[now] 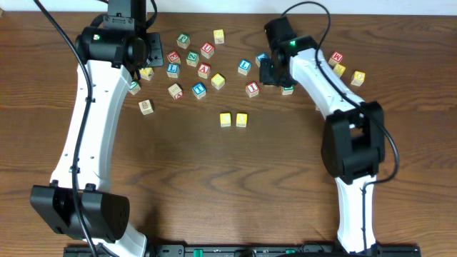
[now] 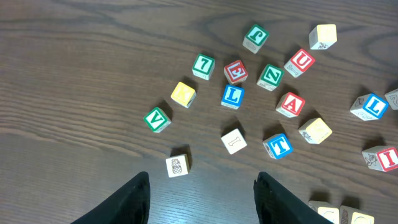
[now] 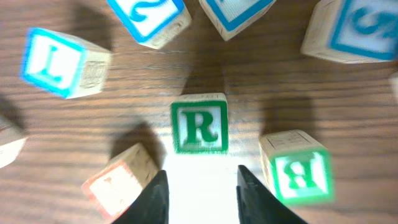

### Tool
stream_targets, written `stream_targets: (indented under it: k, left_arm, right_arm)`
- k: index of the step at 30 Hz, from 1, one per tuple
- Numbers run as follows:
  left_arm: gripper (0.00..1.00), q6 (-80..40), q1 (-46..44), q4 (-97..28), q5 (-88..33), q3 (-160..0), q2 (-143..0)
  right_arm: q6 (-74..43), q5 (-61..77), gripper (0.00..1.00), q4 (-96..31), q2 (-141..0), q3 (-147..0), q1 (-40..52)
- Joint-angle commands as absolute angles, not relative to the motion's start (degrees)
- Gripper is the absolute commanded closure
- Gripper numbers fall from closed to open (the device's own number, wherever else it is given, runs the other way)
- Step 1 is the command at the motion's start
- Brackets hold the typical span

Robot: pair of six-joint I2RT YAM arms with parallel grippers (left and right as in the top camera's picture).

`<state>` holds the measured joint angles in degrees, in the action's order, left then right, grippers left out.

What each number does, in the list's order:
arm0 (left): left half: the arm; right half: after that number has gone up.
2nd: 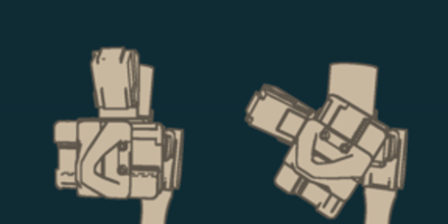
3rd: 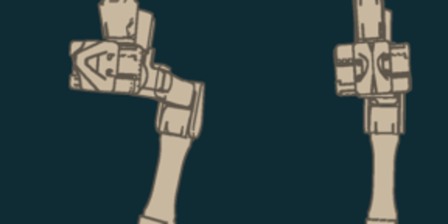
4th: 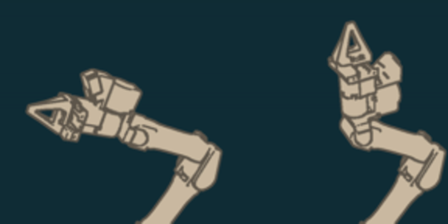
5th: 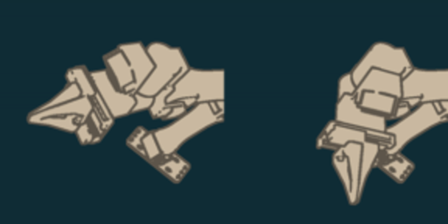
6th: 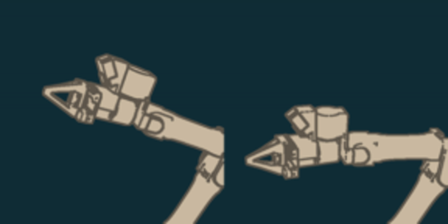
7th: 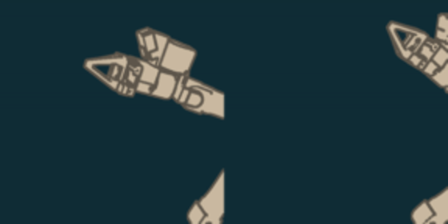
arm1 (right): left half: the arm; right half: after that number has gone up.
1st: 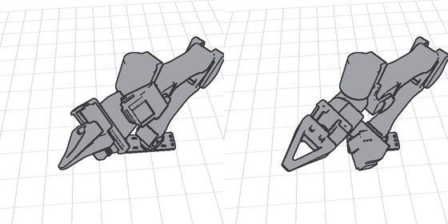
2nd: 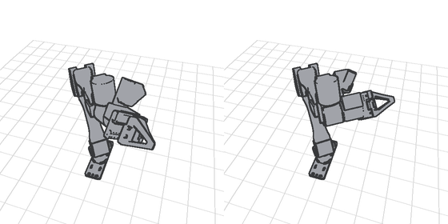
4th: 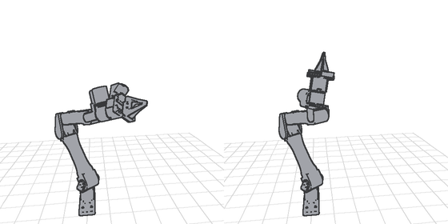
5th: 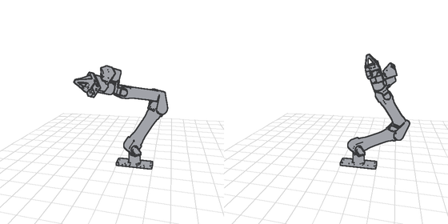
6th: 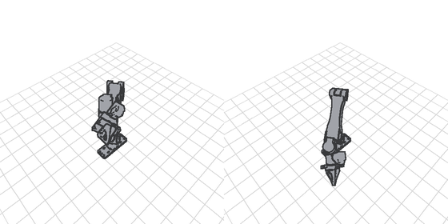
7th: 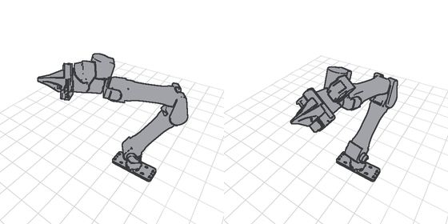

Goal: Spell out CORL
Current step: 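Lower the right gripper and close it on the green R block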

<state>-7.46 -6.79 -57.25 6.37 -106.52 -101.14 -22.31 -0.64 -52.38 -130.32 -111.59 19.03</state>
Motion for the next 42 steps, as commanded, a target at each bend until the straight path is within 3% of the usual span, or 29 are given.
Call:
stream_targets:
  k: [1, 16, 25, 42]
  left_arm:
    - [0.47, -7.77, -6.66, -57.58, 6.87, -106.06, -100.88]
    - [0.47, -7.77, -6.66, -57.6, 6.87, -106.06, -100.88]
    - [0.47, -7.77, -6.66, -57.63, 6.87, -106.06, -100.88]
    - [0.47, -7.77, -6.66, -57.6, 6.87, -106.06, -100.9]
  right_arm:
    - [-20.27, -0.38, 0.67, -52.51, -126.74, -113.36, 19.11]
    - [-22.94, -0.45, 0.6, -47.2, -132.51, -113.01, 19.16]
    - [-20.03, -0.49, 0.48, -45.19, -136.9, -113.01, 19.11]
    - [-18.98, -0.49, 0.48, -43.66, -139.85, -113.01, 19.09]
